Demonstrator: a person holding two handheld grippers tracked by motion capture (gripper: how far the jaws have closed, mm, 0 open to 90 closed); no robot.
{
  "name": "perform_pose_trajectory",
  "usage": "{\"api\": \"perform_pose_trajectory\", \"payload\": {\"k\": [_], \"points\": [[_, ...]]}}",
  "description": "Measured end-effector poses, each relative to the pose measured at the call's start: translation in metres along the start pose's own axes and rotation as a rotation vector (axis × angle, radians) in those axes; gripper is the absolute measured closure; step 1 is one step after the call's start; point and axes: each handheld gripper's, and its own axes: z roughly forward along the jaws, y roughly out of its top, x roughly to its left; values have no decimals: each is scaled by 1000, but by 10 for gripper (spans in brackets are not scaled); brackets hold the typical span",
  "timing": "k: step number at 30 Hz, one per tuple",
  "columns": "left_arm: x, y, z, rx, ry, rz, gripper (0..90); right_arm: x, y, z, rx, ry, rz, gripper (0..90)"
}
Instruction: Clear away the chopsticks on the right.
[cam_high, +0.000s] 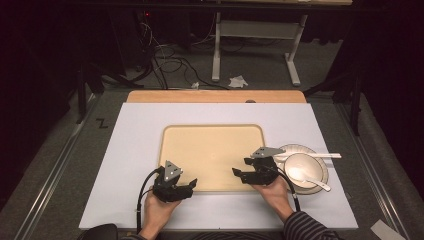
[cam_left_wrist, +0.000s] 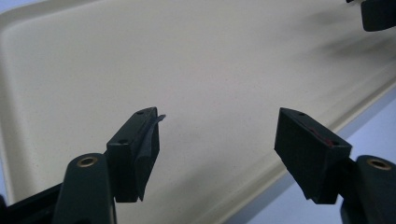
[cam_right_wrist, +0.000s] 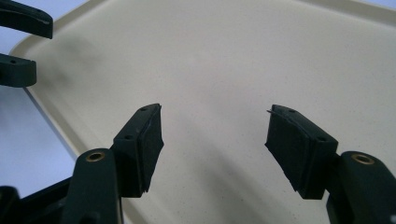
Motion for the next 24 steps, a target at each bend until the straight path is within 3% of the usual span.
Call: {"api": "perform_pose_trajectory", "payload": {"k": [16,21,24], "points": [[1,0,1,-2,5,-12,307,-1,-1,4,26,-11,-28,360],[1,-1,0,6,5,-1,304,0,-1,3,32,-9,-31,394],[2,0,0,-3,2,-17,298,0,-1,3,37,-3,-39,439]]}}
